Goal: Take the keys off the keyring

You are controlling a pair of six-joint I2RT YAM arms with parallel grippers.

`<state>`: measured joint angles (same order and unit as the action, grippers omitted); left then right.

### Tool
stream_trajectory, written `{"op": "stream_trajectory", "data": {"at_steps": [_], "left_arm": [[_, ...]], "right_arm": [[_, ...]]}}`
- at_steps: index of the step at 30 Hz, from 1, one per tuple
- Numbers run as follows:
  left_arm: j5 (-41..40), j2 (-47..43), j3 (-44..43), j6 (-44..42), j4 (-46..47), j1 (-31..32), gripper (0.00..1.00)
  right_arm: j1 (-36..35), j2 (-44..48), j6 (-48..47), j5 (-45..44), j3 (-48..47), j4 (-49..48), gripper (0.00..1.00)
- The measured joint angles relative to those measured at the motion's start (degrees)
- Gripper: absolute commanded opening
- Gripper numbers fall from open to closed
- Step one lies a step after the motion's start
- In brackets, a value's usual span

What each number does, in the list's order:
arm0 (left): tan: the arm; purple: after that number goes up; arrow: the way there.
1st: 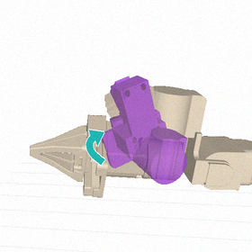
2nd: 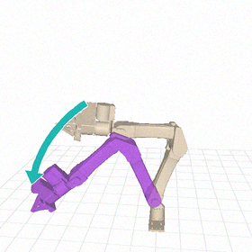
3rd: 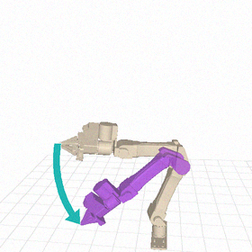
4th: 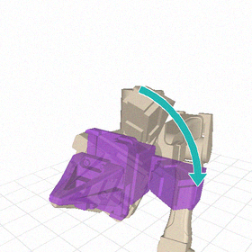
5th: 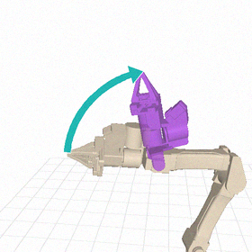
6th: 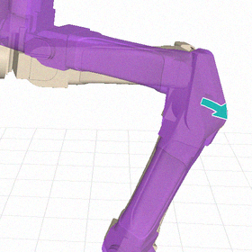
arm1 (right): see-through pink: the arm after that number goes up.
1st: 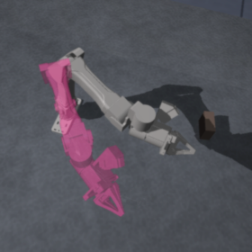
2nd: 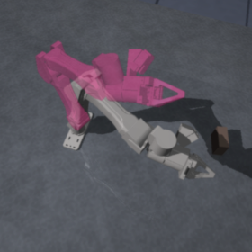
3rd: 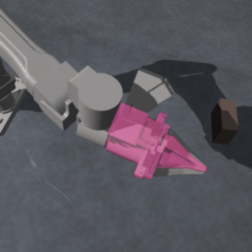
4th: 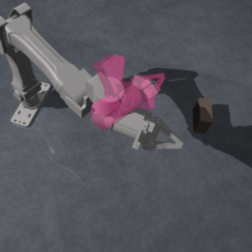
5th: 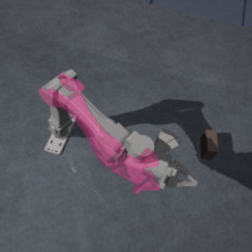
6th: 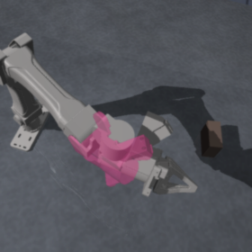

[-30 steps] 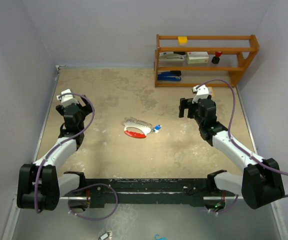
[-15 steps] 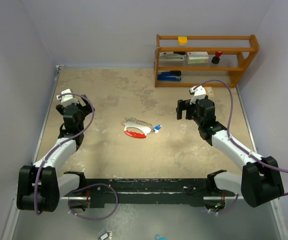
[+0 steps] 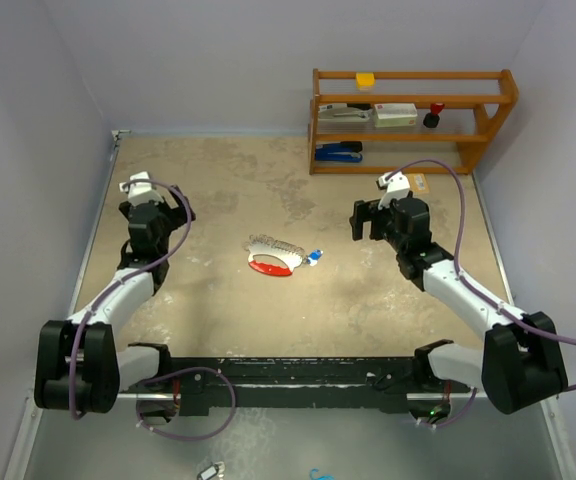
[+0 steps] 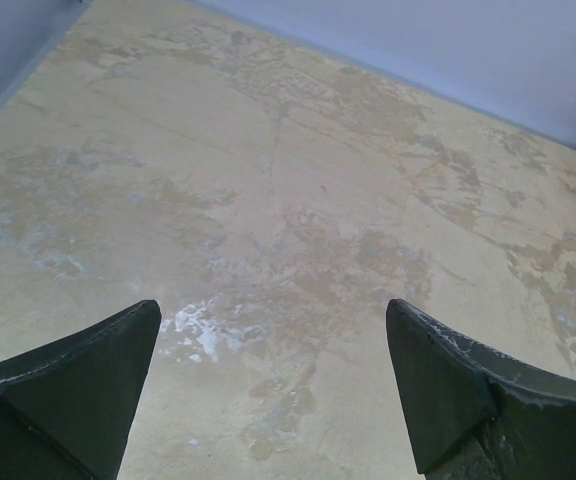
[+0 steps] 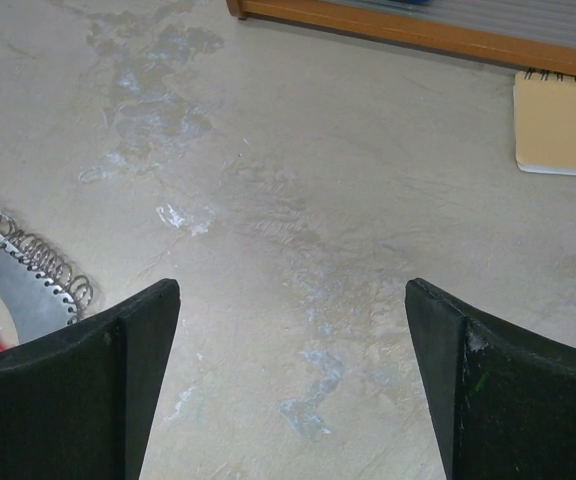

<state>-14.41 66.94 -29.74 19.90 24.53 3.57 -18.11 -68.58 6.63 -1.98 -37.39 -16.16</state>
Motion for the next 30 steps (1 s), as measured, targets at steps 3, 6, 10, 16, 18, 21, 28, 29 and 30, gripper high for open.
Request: {"op": "stream_trajectory", "data": {"at_steps": [3, 6, 10, 16, 18, 21, 28, 29, 30], "left_arm": [[2.6, 2.0, -1.4, 0.0, 0.0, 0.6, 0.92], [5.6, 3.6, -2.3, 0.0, 0.2, 1.0, 0.92], [10.3, 4.5, -2.3, 0.0, 0.2, 1.9, 0.92], [9.7, 4.5, -2.4, -2.3, -1.2, 11.1, 0.92], [8.8, 4.5, -2.6, -3.1, -2.7, 15.4, 0.92], [8.7, 4.5, -2.6, -2.9, -3.4, 18.4, 0.92], [9.1, 4.5, -2.2, -0.4, -1.4, 18.3, 0.92], [9.2, 4.5, -2.0, 0.1, -1.1, 18.3, 0.91], [9.5, 4.5, -1.8, 0.5, -0.8, 18.3, 0.90]], "right_arm": [[-0.2, -0.5, 0.0, 0.8, -0.2, 0.1, 0.92], [-0.7, -1.3, 0.1, 2.2, -0.7, 0.5, 0.90], [-2.4, -2.6, 0.5, 4.3, -0.9, 1.0, 0.87], [-8.0, -6.8, 0.4, 4.6, -1.0, 2.7, 0.75], [-9.4, -8.9, 0.3, 4.9, -1.3, 3.5, 0.69], [-10.3, -11.8, 0.2, 6.2, -2.0, 4.7, 0.60], [-10.8, -15.3, 0.1, 9.3, -3.5, 5.5, 0.59], [-11.1, -16.0, 0.0, 9.6, -3.8, 5.5, 0.59], [-11.4, -16.7, 0.1, 9.9, -4.1, 5.5, 0.58]]}}
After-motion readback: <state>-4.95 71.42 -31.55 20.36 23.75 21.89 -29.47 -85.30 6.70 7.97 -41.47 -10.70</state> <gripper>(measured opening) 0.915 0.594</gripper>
